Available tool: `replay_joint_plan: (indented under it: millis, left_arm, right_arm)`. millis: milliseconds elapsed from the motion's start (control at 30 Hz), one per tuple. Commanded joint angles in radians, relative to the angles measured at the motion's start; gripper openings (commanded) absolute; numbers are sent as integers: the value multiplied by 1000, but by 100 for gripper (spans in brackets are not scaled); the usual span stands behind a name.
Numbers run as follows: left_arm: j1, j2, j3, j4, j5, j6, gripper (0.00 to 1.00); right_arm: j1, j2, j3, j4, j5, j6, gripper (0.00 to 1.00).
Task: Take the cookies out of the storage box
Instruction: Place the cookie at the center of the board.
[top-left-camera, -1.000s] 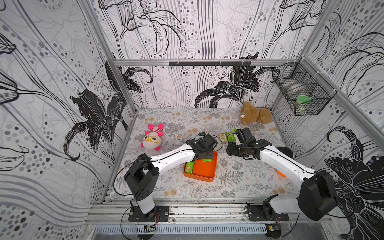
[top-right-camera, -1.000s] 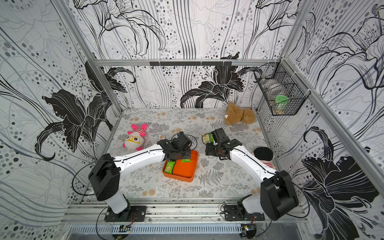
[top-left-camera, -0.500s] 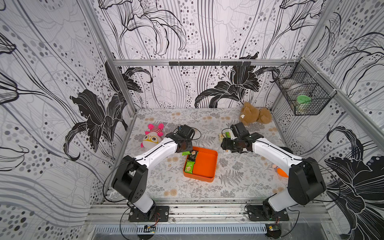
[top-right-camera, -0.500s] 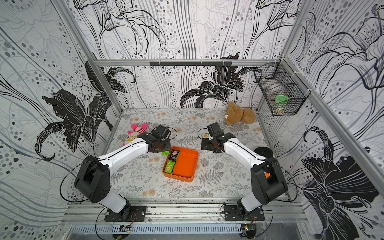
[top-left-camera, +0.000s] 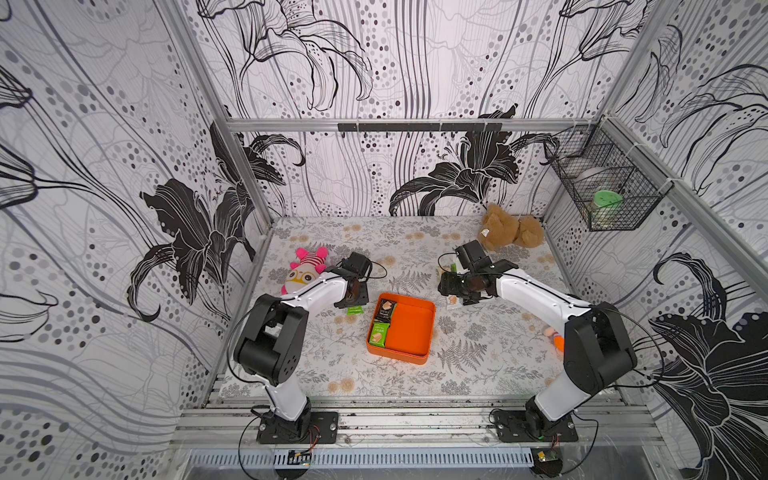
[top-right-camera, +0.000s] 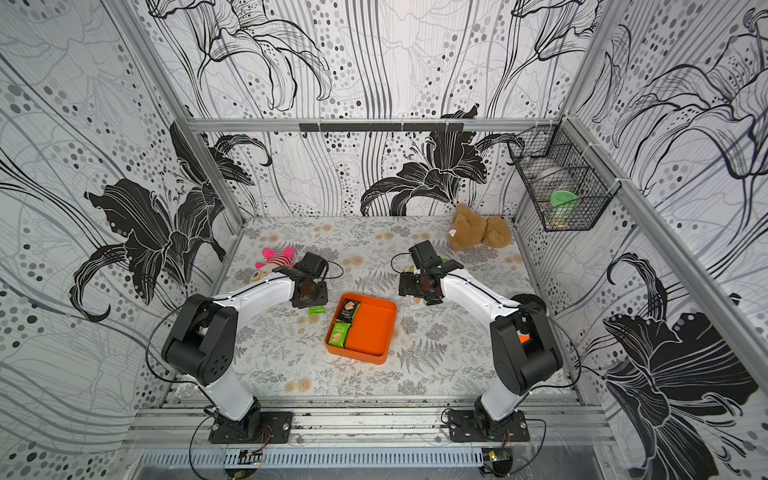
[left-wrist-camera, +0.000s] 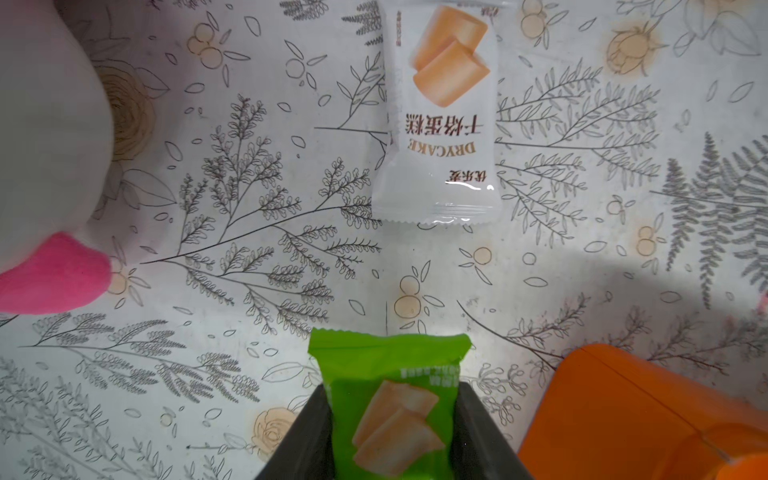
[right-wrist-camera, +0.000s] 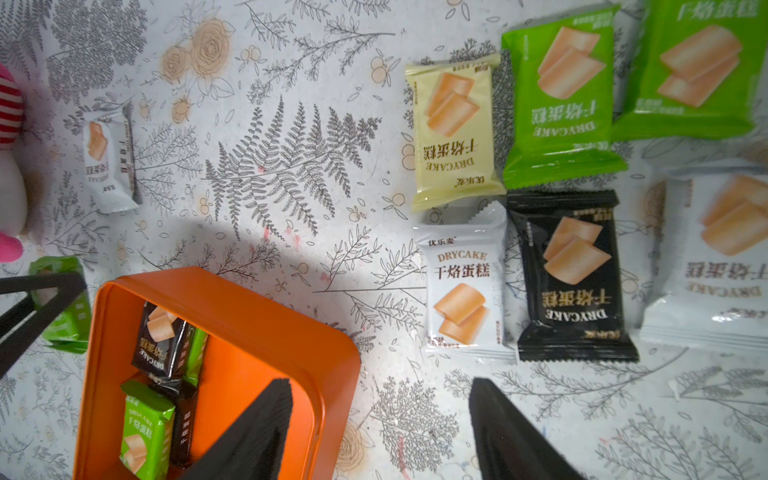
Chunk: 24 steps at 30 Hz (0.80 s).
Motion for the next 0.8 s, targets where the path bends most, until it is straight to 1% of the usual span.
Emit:
replay_joint_plan:
  millis: [0,367,433,567,767]
  left_arm:
    - [6,31,-8,69,14,18,42]
    - [6,78,-27,112,41,9,43]
    - [6,77,-31,113,43,7,46]
    - [6,64,-34,106,43,5,57]
    - [6,1,-12,49,25,-1,61]
  right_arm:
    - [-4,23,36,-35,27,-13,73]
    - [-4,7,4,-47,57,-21,73]
    - [-5,0,4,-50,60,-23,73]
    - [-4,-16,1,-50,67,-24,73]
    - [-5,-46,-21,-41,66,-18,73]
